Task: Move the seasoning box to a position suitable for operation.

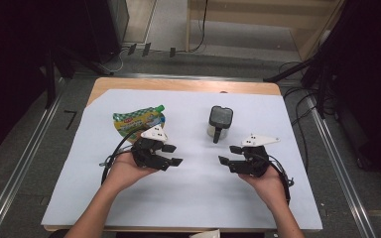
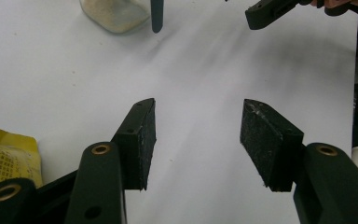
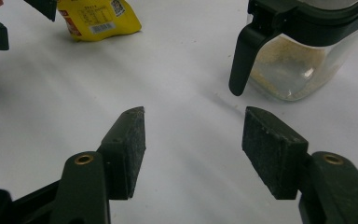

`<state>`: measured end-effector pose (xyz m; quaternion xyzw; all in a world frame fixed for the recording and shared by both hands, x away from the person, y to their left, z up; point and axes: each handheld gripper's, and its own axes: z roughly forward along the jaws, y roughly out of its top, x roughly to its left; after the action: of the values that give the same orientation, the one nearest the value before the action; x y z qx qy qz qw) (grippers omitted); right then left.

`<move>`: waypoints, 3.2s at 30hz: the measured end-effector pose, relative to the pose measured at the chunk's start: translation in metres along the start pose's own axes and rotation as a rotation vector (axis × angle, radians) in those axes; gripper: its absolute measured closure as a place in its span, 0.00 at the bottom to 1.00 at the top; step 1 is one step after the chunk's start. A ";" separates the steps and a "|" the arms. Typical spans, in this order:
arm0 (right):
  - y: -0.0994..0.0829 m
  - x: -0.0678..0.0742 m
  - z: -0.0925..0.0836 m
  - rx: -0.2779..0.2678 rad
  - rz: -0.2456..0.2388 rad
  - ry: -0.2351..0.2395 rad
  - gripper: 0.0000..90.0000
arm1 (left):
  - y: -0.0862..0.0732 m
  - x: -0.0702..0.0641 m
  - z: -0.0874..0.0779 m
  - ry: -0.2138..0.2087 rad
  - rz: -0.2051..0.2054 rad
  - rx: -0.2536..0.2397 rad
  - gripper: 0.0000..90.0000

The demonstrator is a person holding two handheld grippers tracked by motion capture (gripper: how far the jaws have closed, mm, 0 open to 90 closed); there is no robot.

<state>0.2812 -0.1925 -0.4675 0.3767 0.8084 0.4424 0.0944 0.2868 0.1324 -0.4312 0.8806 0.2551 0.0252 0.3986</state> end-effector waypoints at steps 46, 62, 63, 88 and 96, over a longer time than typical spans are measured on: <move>0.003 -0.002 0.001 0.006 0.019 -0.022 0.47 | -0.004 -0.003 -0.003 -0.022 0.024 0.007 0.48; 0.023 -0.013 0.004 0.008 0.108 -0.152 0.39 | -0.004 -0.003 -0.004 -0.035 0.031 0.000 0.48; 0.025 -0.014 0.005 0.006 0.117 -0.159 0.39 | -0.005 -0.003 -0.005 -0.038 0.027 -0.001 0.48; 0.068 -0.027 0.054 -0.050 0.245 -0.369 0.14 | -0.005 -0.005 -0.005 -0.043 0.039 0.000 0.48; 0.075 -0.026 0.082 -0.051 0.291 -0.436 0.07 | -0.005 -0.005 -0.004 -0.045 0.039 0.005 0.48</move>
<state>0.3785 -0.1332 -0.4619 0.5730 0.6949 0.3798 0.2110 0.2796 0.1359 -0.4311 0.8867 0.2289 0.0125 0.4014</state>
